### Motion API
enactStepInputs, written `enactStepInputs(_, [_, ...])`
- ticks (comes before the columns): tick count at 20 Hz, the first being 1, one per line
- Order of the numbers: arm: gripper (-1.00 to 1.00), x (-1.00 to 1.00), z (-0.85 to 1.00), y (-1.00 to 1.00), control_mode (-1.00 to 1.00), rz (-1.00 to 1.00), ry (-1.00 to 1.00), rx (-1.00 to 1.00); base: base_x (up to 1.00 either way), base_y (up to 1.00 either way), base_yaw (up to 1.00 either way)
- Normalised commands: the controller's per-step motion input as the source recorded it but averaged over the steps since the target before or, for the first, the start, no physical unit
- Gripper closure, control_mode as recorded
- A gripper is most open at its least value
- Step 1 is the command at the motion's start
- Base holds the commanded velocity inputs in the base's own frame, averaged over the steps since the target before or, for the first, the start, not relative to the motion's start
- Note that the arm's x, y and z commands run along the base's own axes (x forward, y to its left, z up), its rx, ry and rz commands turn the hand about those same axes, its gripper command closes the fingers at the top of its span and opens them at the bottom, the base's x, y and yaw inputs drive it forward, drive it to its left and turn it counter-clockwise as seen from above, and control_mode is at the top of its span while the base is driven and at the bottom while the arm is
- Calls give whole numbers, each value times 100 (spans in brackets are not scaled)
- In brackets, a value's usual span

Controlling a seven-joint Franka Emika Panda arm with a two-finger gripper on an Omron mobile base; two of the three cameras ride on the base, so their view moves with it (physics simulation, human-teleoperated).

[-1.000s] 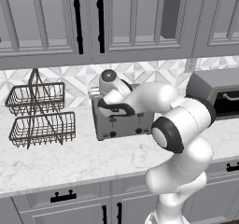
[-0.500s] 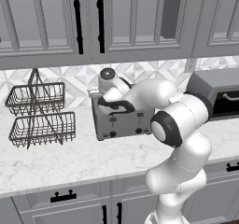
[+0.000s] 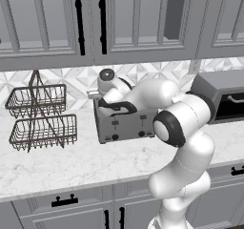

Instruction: Start the toaster. Once the lever pops up, take the bread to the plate on the dining counter.

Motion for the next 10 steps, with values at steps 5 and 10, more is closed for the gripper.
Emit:
enactStepInputs(5, [-100,0,-1,3,-100,0,0,0,0,0,0])
enactStepInputs(10, [-100,0,-12,0,-100,0,1,0,0,0,0])
